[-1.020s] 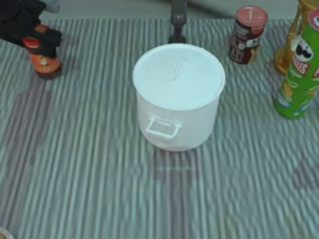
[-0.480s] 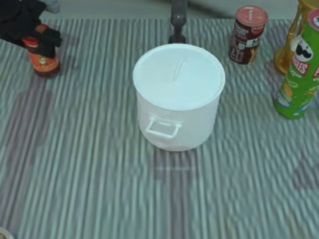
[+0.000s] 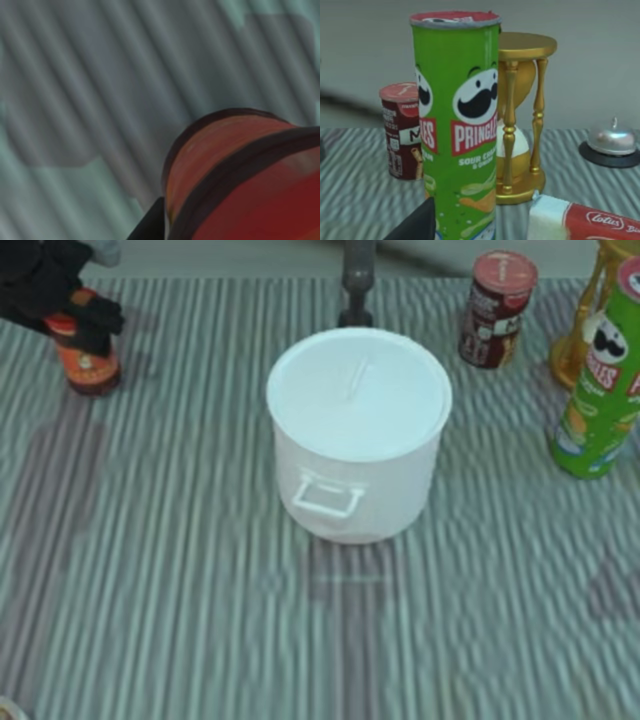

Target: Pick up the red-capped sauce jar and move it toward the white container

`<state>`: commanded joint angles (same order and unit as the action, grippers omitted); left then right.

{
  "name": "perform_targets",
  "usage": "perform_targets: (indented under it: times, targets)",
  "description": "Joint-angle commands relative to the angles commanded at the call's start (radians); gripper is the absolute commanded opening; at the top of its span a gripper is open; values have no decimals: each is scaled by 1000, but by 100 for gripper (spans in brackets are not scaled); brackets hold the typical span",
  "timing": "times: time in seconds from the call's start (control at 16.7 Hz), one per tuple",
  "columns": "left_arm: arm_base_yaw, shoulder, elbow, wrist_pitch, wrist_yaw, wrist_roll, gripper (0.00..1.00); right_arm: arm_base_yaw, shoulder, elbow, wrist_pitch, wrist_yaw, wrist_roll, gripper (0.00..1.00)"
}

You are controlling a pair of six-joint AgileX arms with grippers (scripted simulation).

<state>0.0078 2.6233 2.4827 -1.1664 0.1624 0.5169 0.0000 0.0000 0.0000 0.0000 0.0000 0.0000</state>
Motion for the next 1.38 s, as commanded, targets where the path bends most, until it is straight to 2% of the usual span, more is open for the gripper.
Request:
perform_targets:
  times: [0.24,0.66,1.08,1.2,1.38]
  targets:
    - [7,-115,-114,2,-2,1,0,0,0,0,0,0,0,100]
    - [28,-496,-495,-1,-5,5,0,0,0,0,0,0,0,100]
    - [24,-536,-534,-1,-6,5,0,0,0,0,0,0,0,100]
    - [5,-544,-557,15,-18,-28,0,0,0,0,0,0,0,100]
    - [-55,-574,-638,69,-61,-157,0,0,0,0,0,0,0,100]
